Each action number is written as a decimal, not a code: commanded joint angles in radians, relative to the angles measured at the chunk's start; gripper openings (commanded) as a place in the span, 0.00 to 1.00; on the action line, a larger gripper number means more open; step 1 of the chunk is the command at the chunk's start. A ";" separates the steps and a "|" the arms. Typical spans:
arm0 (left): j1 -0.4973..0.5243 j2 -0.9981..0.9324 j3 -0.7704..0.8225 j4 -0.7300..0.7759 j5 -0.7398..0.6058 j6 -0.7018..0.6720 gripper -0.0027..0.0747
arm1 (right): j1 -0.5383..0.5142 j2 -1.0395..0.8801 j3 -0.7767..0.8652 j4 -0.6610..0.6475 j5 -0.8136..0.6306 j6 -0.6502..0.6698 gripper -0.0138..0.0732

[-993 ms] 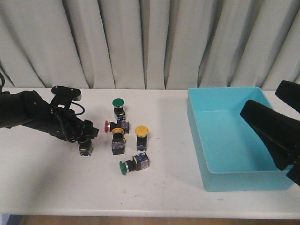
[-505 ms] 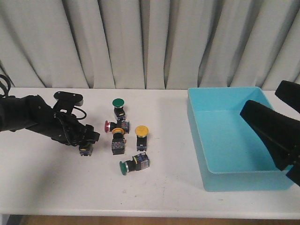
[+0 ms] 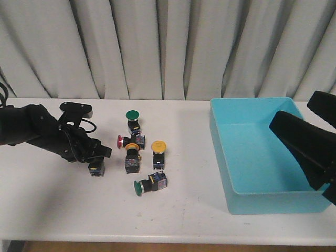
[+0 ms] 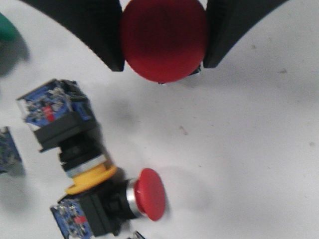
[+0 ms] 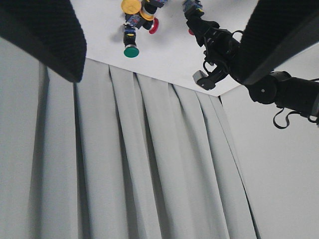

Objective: Pick red and yellow buttons and place in box

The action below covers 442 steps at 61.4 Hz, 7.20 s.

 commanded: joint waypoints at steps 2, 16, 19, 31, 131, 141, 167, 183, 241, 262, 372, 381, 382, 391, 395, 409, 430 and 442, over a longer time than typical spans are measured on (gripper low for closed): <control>-0.004 -0.141 -0.028 -0.079 0.049 -0.010 0.02 | -0.003 0.006 -0.034 0.039 -0.006 0.010 0.84; -0.004 -0.367 -0.028 -0.319 0.305 0.045 0.02 | -0.003 0.071 -0.035 0.032 -0.150 -0.026 0.84; -0.004 -0.413 -0.028 -0.378 0.364 0.073 0.02 | -0.003 0.092 -0.035 0.041 -0.198 -0.056 0.84; -0.005 -0.536 -0.028 -0.717 0.573 0.211 0.02 | -0.003 0.163 -0.133 -0.004 -0.405 -0.154 0.84; -0.364 -0.547 -0.159 -1.310 0.557 0.364 0.02 | -0.003 0.223 -0.331 -0.136 -0.414 -0.142 0.84; -0.364 -0.547 -0.179 -1.307 0.554 0.364 0.02 | -0.003 0.223 -0.331 -0.127 -0.414 -0.143 0.84; -0.364 -0.546 -0.179 -1.247 0.551 0.363 0.02 | -0.003 0.223 -0.331 -0.121 -0.416 -0.162 0.75; -0.364 -0.546 -0.179 -1.219 0.548 0.358 0.02 | -0.003 0.223 -0.331 -0.092 -0.415 -0.163 0.60; -0.364 -0.546 -0.179 -0.850 0.451 0.302 0.69 | -0.003 0.223 -0.331 -0.085 -0.340 -0.166 0.15; -0.364 -0.546 -0.179 -0.772 0.450 0.303 0.71 | -0.003 0.241 -0.331 -0.103 0.129 -0.155 0.15; -0.364 -0.546 -0.179 -0.202 0.598 0.303 0.32 | -0.004 0.694 -0.471 -0.259 0.018 0.077 0.69; -0.364 -0.546 -0.179 -0.161 0.600 0.302 0.32 | -0.004 0.522 -0.466 -0.259 -0.170 0.094 0.50; -0.364 -0.546 -0.179 -0.159 0.600 0.302 0.32 | -0.004 0.507 -0.464 -0.259 -0.184 0.094 0.47; -0.364 -0.546 -0.179 -0.150 0.600 0.302 0.32 | -0.004 0.352 -0.385 -0.259 -0.266 0.094 0.21; -0.364 -0.546 -0.179 -0.147 0.600 0.302 0.32 | -0.004 0.279 -0.318 -0.259 -0.261 0.094 0.14; -0.364 -0.546 -0.179 -0.113 0.587 0.302 0.32 | -0.004 0.005 -0.073 -0.259 -0.130 0.141 0.15; -0.364 -0.510 -0.179 0.220 0.265 0.067 0.32 | -0.004 -0.144 0.000 -0.259 -0.133 0.134 0.15; -0.364 -0.434 -0.180 0.298 0.030 -0.105 0.32 | -0.004 -0.144 0.000 -0.259 -0.135 0.134 0.15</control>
